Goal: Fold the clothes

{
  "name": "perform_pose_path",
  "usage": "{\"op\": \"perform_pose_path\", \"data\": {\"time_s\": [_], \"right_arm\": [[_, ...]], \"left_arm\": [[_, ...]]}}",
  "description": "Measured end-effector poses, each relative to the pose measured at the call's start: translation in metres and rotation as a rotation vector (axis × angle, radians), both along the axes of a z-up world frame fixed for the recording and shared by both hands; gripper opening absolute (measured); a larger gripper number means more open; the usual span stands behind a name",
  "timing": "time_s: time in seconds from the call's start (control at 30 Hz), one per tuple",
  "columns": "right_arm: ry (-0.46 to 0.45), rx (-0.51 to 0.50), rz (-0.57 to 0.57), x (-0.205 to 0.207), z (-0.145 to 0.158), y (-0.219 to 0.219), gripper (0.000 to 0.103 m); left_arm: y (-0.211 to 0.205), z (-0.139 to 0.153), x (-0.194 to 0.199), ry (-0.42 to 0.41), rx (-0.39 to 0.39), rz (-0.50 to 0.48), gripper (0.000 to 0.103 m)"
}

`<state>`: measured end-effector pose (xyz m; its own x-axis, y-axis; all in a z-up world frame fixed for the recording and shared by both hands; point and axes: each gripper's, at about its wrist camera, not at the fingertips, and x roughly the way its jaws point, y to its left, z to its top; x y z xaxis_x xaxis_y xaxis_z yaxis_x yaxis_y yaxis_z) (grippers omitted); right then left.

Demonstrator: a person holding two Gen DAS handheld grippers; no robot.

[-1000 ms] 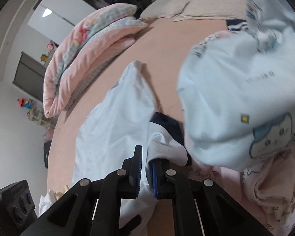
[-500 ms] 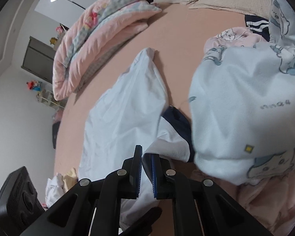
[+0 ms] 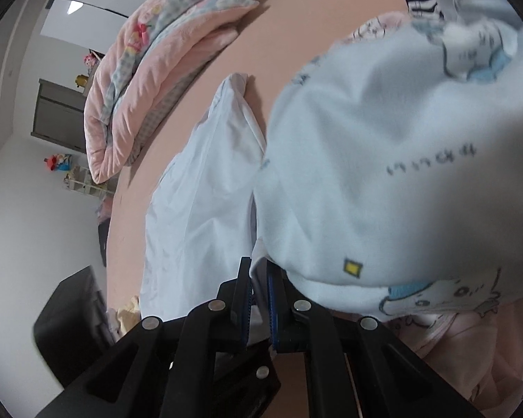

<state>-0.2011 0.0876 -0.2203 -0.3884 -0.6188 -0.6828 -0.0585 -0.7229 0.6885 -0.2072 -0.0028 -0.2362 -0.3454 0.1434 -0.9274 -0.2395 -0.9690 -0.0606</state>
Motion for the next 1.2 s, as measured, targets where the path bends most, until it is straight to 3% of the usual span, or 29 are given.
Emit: {"op": "perform_pose_path", "data": {"time_s": [0.13,0.23,0.53,0.7,1.0,1.1,1.17,1.2], "right_arm": [[-0.076,-0.077,-0.034,0.001,-0.008,0.005,0.011],[-0.163,-0.204,-0.115,0.004,-0.021,0.015,0.057],[-0.22,-0.214,-0.161,-0.003,-0.026,0.007,0.065],[-0.279,-0.166,-0.239,-0.017,-0.036,0.003,0.065],[-0.268,-0.117,-0.288,-0.026,-0.044,-0.004,0.064],[-0.255,-0.116,-0.289,-0.03,-0.047,-0.006,0.05],[-0.246,-0.112,-0.287,-0.032,-0.049,-0.007,0.025],[-0.243,-0.099,-0.276,-0.033,-0.051,-0.008,0.019]], "left_arm": [[-0.007,0.004,-0.004,-0.002,0.043,0.019,0.009],[-0.015,0.007,-0.008,-0.01,0.082,0.047,0.008],[-0.03,0.016,-0.009,-0.031,0.179,0.104,0.008],[-0.034,0.013,-0.012,-0.042,0.193,0.128,0.008],[-0.027,0.013,-0.017,-0.053,0.208,0.117,0.008],[-0.025,0.013,-0.02,-0.053,0.212,0.113,0.008],[-0.023,0.012,-0.022,-0.055,0.21,0.112,0.008],[-0.022,0.011,-0.022,-0.057,0.208,0.111,0.008]]}}
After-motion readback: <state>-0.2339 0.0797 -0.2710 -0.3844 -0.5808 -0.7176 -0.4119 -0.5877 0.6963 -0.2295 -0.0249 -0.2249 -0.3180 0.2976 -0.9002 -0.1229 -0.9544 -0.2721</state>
